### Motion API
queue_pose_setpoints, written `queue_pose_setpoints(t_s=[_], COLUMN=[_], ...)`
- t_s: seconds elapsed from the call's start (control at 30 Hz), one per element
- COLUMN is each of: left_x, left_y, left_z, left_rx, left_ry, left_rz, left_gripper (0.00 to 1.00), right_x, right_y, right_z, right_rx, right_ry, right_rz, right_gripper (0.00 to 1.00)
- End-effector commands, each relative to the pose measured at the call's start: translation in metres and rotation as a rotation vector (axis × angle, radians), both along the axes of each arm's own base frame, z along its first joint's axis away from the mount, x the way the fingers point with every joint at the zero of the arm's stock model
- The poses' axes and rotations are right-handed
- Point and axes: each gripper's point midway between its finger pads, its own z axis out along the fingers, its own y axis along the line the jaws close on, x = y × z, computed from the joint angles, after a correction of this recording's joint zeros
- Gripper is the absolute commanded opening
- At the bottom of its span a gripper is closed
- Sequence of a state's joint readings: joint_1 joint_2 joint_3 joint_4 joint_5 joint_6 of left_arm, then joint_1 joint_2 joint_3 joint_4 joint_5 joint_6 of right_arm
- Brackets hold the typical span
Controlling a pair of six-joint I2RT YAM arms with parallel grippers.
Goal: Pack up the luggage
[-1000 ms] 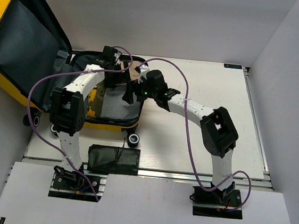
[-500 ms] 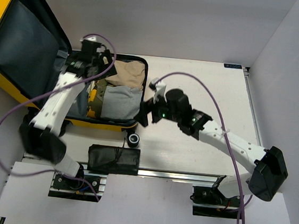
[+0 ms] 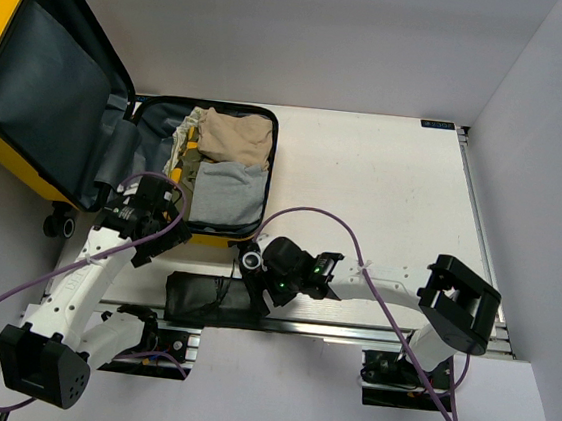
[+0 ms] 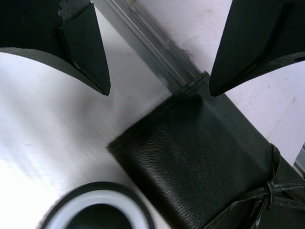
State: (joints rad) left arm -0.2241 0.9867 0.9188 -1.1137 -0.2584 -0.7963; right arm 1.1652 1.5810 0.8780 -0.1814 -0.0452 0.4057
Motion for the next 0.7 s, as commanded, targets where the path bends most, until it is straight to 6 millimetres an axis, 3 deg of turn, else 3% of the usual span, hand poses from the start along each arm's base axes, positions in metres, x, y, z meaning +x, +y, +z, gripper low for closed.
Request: queue_pose_setpoints(t_s=[0.0,0.07,0.1,0.17,0.47,0.5,0.57,0.6,0.67], left_x=[-0.008,-0.007,-0.008,-0.01,-0.013,-0.013,-0.014,-0.014,-0.016], left_y=[-0.015,-0.021,-0.021,-0.019,-0.012,-0.012,-0.011,-0.01,-0.009], left_z=[0.001,0.002,0.004,0.008,0.019,0.018,0.019,0.019,0.021], left_rx=[-0.112,-0.147,-0.151,-0.145,-0.121,-0.119,-0.118,-0.117,-0.114], left_ry=[-0.053,-0.075,-0.088,-0.097,-0.157,-0.159,-0.171,-0.174,-0.183], left_rz=[0.018,-0.001,-0.006,-0.006,-0.009,-0.006,-0.004,-0.004,-0.001], left_gripper=[0.98,0.98,0.98,0.98,0.98,0.98,0.98,0.98,0.98], right_x=[-0.003,-0.01,0.001,0.002,0.004,0.003,0.001,-0.001,-0.001], right_y=[0.022,0.026,0.025,0.026,0.045,0.045,0.047,0.047,0.039], right_z=[0.004,0.001,-0.004,-0.008,-0.004,-0.002,-0.001,-0.003,-0.011], right_rx=[0.04,0.042,0.02,0.015,0.133,0.145,0.172,0.18,0.174], right_ry=[0.003,0.024,-0.015,-0.001,0.065,0.085,0.103,0.129,0.147], right_rz=[-0.04,-0.06,-0.114,-0.177,-0.319,-0.347,-0.369,-0.394,-0.424], right_gripper=[0.89,0.89,0.89,0.86,0.57,0.49,0.41,0.29,0.21])
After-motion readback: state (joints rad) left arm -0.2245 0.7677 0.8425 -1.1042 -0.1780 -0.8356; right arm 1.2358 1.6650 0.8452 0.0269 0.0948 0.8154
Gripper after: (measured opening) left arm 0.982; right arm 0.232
